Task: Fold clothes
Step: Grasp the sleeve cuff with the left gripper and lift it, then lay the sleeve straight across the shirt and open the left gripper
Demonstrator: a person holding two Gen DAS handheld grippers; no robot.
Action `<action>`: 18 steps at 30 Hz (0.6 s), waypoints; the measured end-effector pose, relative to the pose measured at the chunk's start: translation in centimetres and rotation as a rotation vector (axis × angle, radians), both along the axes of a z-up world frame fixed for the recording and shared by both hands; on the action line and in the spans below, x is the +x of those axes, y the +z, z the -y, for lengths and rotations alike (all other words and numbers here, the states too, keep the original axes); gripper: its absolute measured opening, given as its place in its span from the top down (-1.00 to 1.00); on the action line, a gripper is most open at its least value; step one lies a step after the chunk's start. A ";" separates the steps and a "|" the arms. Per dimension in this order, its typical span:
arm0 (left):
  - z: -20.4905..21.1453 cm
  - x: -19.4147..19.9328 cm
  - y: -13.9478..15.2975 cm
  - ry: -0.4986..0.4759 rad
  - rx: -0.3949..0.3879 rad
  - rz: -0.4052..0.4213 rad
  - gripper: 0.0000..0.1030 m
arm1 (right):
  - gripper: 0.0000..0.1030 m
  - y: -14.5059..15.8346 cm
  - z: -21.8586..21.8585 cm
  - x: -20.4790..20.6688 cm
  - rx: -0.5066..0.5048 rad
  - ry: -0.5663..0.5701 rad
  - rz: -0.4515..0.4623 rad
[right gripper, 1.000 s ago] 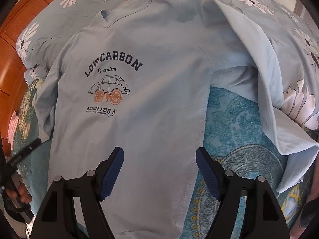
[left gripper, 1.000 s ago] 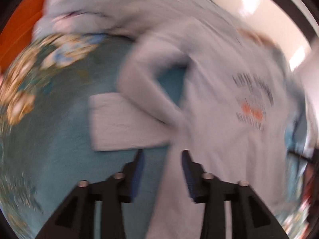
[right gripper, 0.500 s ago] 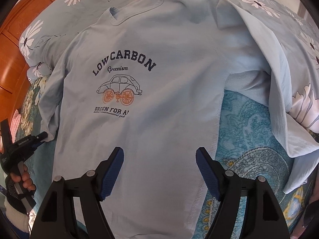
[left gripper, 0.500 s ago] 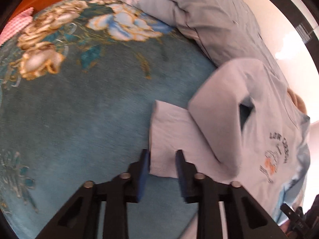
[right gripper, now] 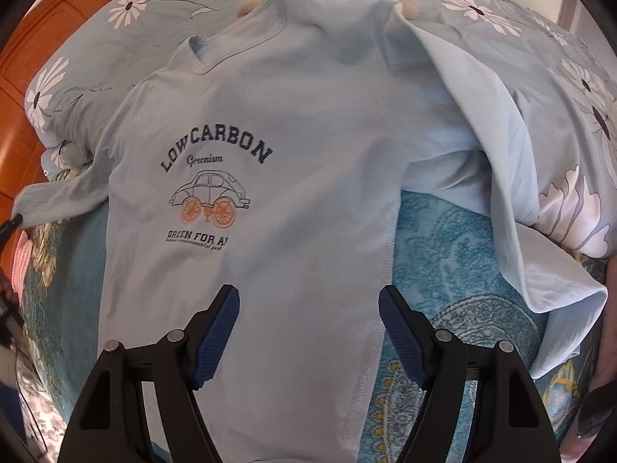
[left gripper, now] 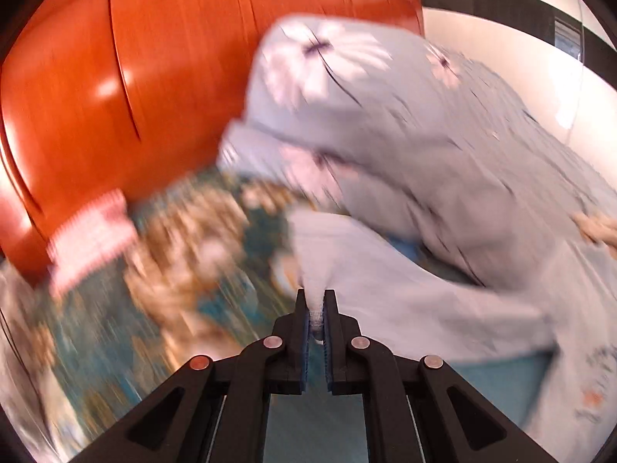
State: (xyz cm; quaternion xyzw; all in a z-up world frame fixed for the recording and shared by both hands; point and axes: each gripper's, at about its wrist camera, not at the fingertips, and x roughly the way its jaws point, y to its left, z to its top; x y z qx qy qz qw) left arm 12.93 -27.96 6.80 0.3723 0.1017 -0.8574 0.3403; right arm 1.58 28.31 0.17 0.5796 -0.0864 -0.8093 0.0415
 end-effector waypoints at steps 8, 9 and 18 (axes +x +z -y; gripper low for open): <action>4.4 -3.3 -3.4 0.037 -0.042 0.180 0.87 | -0.47 0.8 -1.6 0.6 0.013 -0.044 -0.003; 4.5 -3.0 -4.4 0.055 -0.022 0.202 0.87 | -0.47 1.0 -1.9 0.6 0.015 -0.051 -0.005; 5.3 -2.4 -10.4 0.113 0.088 0.316 0.82 | -0.47 3.9 -7.3 1.5 0.138 -0.119 -0.069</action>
